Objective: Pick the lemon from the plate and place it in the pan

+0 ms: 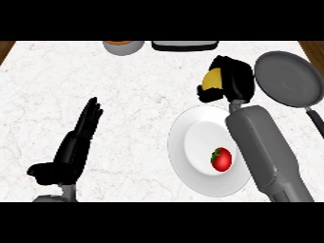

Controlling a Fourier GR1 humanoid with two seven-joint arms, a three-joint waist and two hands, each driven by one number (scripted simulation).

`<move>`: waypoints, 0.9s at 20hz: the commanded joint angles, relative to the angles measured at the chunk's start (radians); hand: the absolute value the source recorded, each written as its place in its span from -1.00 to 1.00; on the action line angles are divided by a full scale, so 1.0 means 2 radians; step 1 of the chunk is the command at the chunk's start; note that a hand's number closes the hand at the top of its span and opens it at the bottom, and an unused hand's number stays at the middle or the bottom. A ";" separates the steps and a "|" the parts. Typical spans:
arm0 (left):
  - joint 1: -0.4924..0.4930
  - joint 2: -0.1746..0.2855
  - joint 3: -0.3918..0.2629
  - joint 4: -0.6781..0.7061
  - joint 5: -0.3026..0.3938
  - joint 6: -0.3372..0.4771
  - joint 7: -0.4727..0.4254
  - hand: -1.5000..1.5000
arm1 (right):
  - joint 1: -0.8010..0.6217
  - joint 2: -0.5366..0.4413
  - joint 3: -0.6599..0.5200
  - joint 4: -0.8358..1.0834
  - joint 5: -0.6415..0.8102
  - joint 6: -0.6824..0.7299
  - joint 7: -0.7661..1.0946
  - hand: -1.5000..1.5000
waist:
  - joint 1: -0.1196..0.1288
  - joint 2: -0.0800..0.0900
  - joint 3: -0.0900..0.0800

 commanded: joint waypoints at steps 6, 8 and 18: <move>-0.008 0.000 0.003 -0.012 0.007 -0.012 0.013 0.00 | 0.019 -0.018 -0.067 -0.100 -0.025 -0.028 0.083 1.00 | 0.010 0.005 0.001; -0.024 0.012 0.022 -0.010 0.017 -0.020 0.024 0.00 | 0.058 -0.017 -0.076 -0.117 -0.045 -0.051 0.063 1.00 | 0.008 0.005 0.001; -0.009 -0.006 0.008 0.027 -0.005 -0.017 -0.030 0.00 | 0.037 -0.131 -0.171 0.068 -0.085 -0.174 -0.098 1.00 | 0.020 0.011 0.001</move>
